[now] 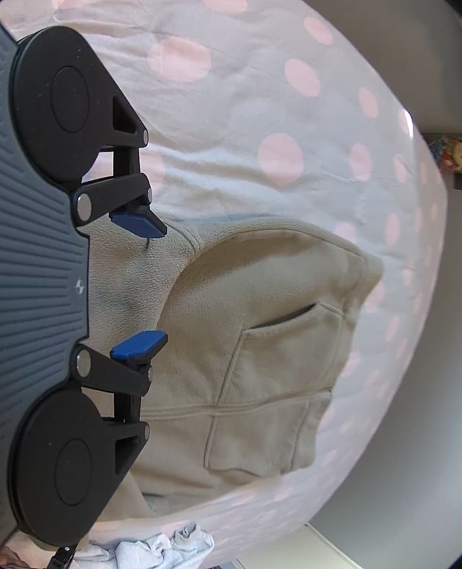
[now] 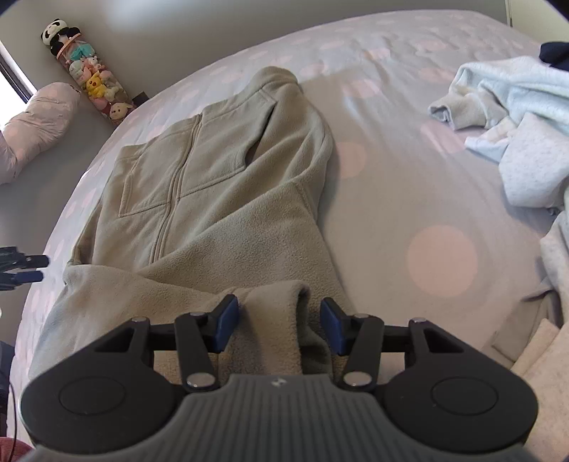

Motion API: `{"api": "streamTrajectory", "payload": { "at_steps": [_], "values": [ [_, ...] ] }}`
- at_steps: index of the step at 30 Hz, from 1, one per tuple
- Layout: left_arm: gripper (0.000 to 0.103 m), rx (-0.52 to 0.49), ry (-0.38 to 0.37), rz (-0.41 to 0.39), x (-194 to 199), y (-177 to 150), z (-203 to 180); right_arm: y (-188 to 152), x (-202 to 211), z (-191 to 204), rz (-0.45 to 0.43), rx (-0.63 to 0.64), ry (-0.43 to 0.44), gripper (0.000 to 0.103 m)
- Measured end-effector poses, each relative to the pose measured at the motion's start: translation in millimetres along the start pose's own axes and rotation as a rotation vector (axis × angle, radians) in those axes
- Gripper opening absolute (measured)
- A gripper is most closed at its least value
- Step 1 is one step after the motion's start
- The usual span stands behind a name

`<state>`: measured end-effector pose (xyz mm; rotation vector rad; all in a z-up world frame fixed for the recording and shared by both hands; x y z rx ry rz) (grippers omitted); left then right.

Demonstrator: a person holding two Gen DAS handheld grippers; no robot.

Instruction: Fold clothes

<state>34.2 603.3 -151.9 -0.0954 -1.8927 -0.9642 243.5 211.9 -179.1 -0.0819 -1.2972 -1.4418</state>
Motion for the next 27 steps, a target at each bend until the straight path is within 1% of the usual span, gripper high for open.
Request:
{"api": "streamTrajectory", "payload": {
  "at_steps": [4,6,7,8,9,10,14,19,21,23,24,25,27],
  "values": [
    [0.056,0.019,0.068,0.071,-30.0,-1.9,7.7,-1.4,-2.7,2.0,0.025,-0.017,0.022,0.054],
    [0.044,0.019,0.075,0.083,-37.5,-5.2,9.2,-4.1,-2.0,4.0,0.032,-0.012,0.024,0.046],
    [0.029,0.014,0.077,0.086,-39.4,-6.8,10.2,-5.4,-0.8,5.0,0.032,-0.002,0.022,0.037],
    [0.018,0.007,0.079,0.086,-40.2,-7.1,11.7,-6.5,1.3,5.8,0.029,0.007,0.02,0.029],
    [0.014,0.002,0.081,0.085,-40.7,-7.1,13.4,-6.5,4.4,6.3,0.022,0.011,0.022,0.025],
    [0.005,-0.002,0.077,0.084,-39.8,-6.2,15.0,-6.1,7.7,6.7,0.014,0.013,0.024,0.022],
    [0.004,-0.042,0.066,0.086,-28.4,3.0,21.0,0.7,26.7,15.3,-0.028,0.01,0.062,0.02],
    [0.003,-0.108,0.088,0.097,-10.4,21.4,36.6,10.4,39.0,41.7,-0.045,-0.004,0.158,0.02],
    [0.001,-0.145,0.123,0.096,-5.5,28.5,46.7,16.0,36.4,54.0,-0.058,0.008,0.181,0.02],
    [0.0,-0.232,0.245,0.058,-0.2,39.1,63.9,23.3,29.3,64.0,-0.078,0.034,0.182,0.019],
    [0.0,-0.232,0.266,0.049,1.5,42.9,73.3,27.0,25.7,69.0,-0.088,0.047,0.182,0.019],
    [0.0,-0.182,0.239,0.051,2.3,44.6,82.1,30.7,22.2,74.0,-0.098,0.059,0.182,0.019],
    [0.0,-0.122,0.203,0.056,5.0,43.6,91.5,30.2,6.9,69.6,-0.091,0.075,0.135,0.019]
  ]
}}
Point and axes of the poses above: each gripper's, at about its wrist camera, not at the fingertips, and x roughly against the way its jaws point, z to its left, y to its top, the point moved 8 cm from there along -x, roughly the way its jaws point, and after that the axes turned 10 degrees about -z, right-handed, at the moved point
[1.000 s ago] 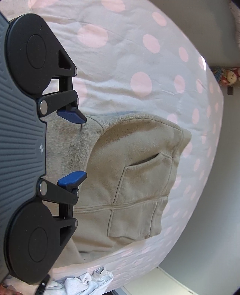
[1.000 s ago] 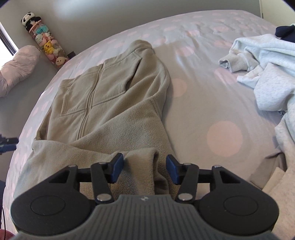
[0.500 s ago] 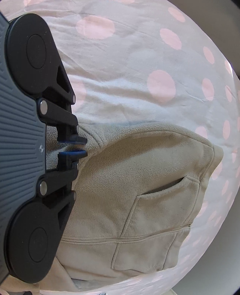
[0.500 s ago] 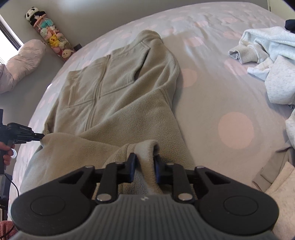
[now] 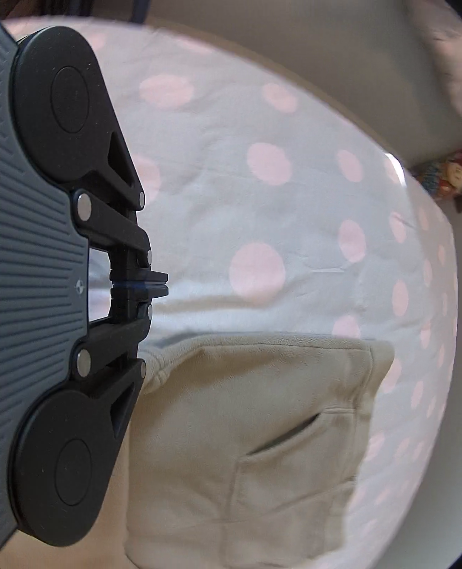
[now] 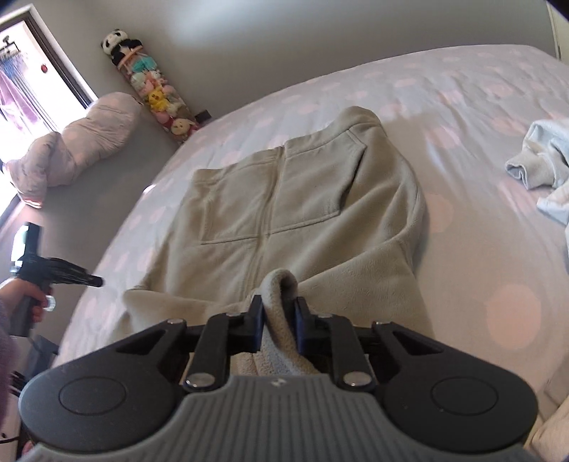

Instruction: Fold clothes

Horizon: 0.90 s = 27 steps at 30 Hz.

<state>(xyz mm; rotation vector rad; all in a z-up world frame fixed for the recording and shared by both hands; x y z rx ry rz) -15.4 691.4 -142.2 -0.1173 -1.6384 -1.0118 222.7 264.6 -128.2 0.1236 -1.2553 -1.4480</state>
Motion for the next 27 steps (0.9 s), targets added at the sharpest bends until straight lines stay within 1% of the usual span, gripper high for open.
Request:
{"api": "streamTrajectory", "payload": {
  "at_steps": [1,3,5,6,7,8,9,10,11,12,15,18,21,22,25,27],
  "values": [
    [0.0,0.0,-0.013,-0.005,1.4,-1.8,0.5,-3.4,-6.7,-5.3,0.011,0.003,-0.025,0.019],
    [0.0,-0.004,-0.068,0.003,3.5,-10.1,-4.0,-10.8,-17.6,-16.9,0.033,0.001,-0.072,0.019],
    [0.002,-0.004,-0.131,0.009,4.6,-19.6,-12.6,-19.6,-21.1,-28.7,0.047,-0.023,-0.095,0.019],
    [0.005,-0.011,-0.153,0.01,4.4,-24.3,-16.8,-22.3,-20.7,-31.7,0.048,-0.031,-0.097,0.019],
    [0.014,-0.019,-0.175,0.012,4.1,-29.0,-21.0,-24.7,-19.8,-33.9,0.048,-0.037,-0.099,0.02],
    [0.026,-0.028,-0.192,0.015,3.3,-32.8,-24.3,-27.0,-18.9,-36.2,0.048,-0.042,-0.101,0.02],
    [0.031,-0.031,-0.207,0.017,3.1,-37.3,-26.9,-29.3,-18.0,-38.4,0.048,-0.048,-0.103,0.02],
    [0.041,-0.031,-0.221,0.017,2.0,-41.3,-29.8,-31.6,-17.1,-40.7,0.048,-0.053,-0.104,0.021],
    [0.047,-0.03,-0.236,0.018,0.7,-45.0,-32.8,-32.6,-16.0,-41.1,0.046,-0.051,-0.106,0.023],
    [0.047,-0.025,-0.242,0.021,-2.9,-48.2,-35.3,-33.1,-14.7,-40.8,0.044,-0.046,-0.107,0.023],
    [0.047,0.047,-0.259,0.001,-20.6,-53.0,-39.2,-35.3,-13.8,-38.2,0.037,-0.029,-0.109,0.024],
    [0.047,0.191,-0.259,-0.01,-46.1,-55.6,-34.5,-39.0,-13.1,-36.4,0.029,-0.018,-0.116,0.026],
    [0.048,0.287,-0.263,-0.006,-62.0,-62.0,-29.2,-42.3,-9.2,-39.4,0.021,-0.018,-0.129,0.03],
    [0.049,0.317,-0.265,-0.005,-67.0,-64.2,-27.5,-43.3,-7.1,-41.4,0.019,-0.019,-0.136,0.034],
    [0.049,0.329,-0.263,-0.014,-60.2,-68.0,-22.7,-45.5,1.4,-50.4,0.012,-0.039,-0.154,0.037],
    [0.049,0.331,-0.236,-0.003,-48.7,-74.4,-16.4,-47.0,7.0,-57.7,0.006,-0.054,-0.171,0.041]
  ]
}}
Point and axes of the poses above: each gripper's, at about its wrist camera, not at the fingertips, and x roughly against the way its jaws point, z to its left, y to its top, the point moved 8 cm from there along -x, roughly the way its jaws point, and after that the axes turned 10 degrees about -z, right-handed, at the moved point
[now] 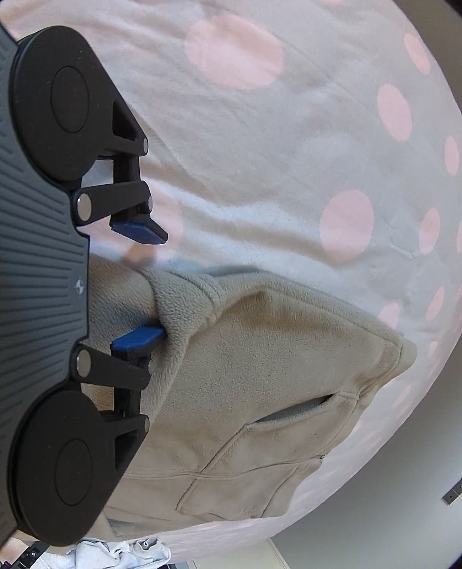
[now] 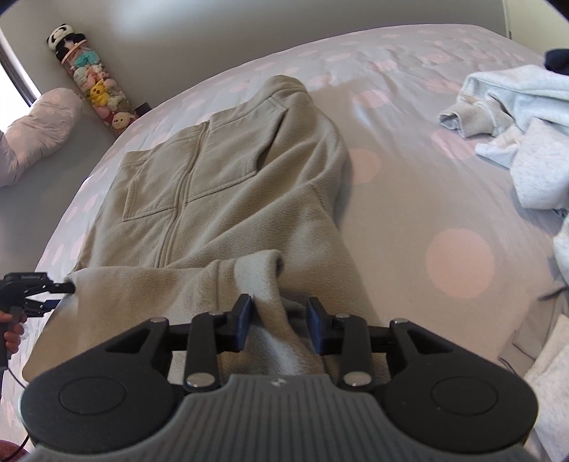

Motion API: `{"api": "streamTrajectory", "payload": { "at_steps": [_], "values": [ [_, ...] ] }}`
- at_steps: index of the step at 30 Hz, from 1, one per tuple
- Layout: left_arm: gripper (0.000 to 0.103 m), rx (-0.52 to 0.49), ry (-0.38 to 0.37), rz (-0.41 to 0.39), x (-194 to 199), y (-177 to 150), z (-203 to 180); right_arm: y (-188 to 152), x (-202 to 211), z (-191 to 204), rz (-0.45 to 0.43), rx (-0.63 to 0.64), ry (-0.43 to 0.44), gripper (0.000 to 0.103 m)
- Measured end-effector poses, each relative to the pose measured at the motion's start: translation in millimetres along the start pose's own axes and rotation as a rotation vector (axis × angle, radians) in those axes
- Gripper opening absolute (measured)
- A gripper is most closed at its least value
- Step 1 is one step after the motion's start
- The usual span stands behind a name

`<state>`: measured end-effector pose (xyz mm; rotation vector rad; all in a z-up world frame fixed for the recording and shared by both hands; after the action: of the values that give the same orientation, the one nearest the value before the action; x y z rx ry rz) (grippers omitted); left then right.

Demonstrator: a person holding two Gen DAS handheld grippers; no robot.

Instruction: Fold clothes

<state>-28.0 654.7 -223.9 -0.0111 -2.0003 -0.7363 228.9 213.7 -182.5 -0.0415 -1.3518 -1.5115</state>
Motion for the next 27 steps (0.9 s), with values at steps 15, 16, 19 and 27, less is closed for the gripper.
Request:
{"api": "streamTrajectory", "payload": {
  "at_steps": [15,16,19,27],
  "values": [
    [0.049,-0.448,-0.16,-0.128,129.4,-95.7,-112.7,-15.5,60.4,50.4,-0.09,0.263,0.079,0.057],
    [0.049,-0.512,-0.163,-0.138,135.2,-107.3,-122.8,-18.6,64.5,60.2,-0.093,0.303,0.101,0.057],
    [0.049,-0.668,-0.123,-0.177,141.1,-138.0,-147.0,-31.1,68.8,88.9,-0.092,0.383,0.161,0.055],
    [0.048,-0.726,-0.095,-0.158,123.5,-193.4,-155.8,-73.4,42.9,141.8,-0.046,0.517,0.204,0.042]
  ]
}}
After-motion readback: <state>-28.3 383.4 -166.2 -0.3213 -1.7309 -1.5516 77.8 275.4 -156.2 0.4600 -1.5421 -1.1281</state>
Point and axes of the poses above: each gripper's, at about its wrist camera, not at the fingertips, and x roughly against the way its jaws point, z to its left, y to its top, the point moved 8 cm from there along -x, roughly the way its jaws point, and after that the axes turned 10 degrees about -z, right-handed, at the moved point
